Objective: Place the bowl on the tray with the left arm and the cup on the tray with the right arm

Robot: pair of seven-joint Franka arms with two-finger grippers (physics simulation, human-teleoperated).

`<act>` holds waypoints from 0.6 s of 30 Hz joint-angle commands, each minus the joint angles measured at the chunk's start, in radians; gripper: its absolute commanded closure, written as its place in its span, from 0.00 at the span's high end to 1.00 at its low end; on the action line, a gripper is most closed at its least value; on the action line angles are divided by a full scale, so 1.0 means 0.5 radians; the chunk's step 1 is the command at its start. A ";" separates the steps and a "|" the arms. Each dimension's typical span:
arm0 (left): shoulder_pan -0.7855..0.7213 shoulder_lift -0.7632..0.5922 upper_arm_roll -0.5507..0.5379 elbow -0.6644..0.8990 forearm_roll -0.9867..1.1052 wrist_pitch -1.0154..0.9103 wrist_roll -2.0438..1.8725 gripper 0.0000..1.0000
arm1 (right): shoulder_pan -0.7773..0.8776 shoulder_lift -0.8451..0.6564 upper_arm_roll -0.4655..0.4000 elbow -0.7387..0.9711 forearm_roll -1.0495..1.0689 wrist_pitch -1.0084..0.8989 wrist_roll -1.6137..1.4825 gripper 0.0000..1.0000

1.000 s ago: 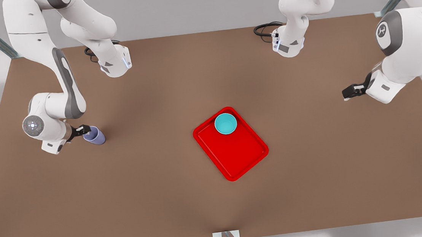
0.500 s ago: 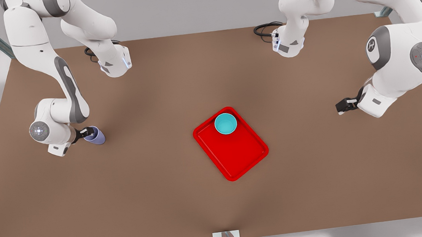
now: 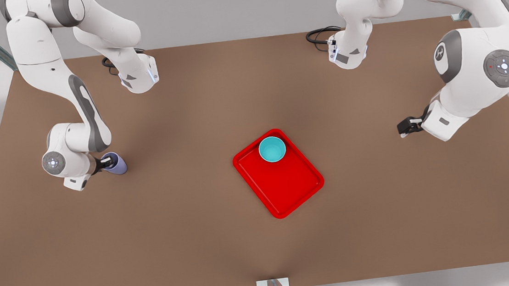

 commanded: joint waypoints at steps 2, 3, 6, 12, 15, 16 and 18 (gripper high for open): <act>-0.014 -0.001 -0.007 0.003 0.000 0.000 0.000 1.00 | 0.003 0.005 0.000 0.003 0.000 0.000 0.000 0.22; -0.027 -0.001 -0.007 0.006 0.000 0.006 -0.003 1.00 | 0.006 0.005 0.000 0.006 0.000 0.000 0.000 0.21; -0.020 0.008 0.021 0.061 0.031 0.006 -0.003 1.00 | 0.015 0.021 0.000 0.028 0.004 0.000 0.000 0.21; -0.085 0.014 -0.003 0.058 0.181 0.015 -0.122 1.00 | 0.021 0.033 0.000 0.028 0.004 0.003 0.000 0.21; -0.235 0.008 -0.004 0.058 0.372 0.000 -0.543 1.00 | 0.021 0.033 0.000 0.028 0.003 0.003 0.000 0.21; -0.232 0.005 0.006 0.058 0.362 0.000 -0.540 1.00 | 0.021 0.030 0.003 0.031 0.004 0.003 0.000 0.21; -0.186 -0.001 0.006 0.058 0.338 -0.034 -0.417 1.00 | 0.009 0.024 0.031 0.031 0.004 0.000 0.000 0.21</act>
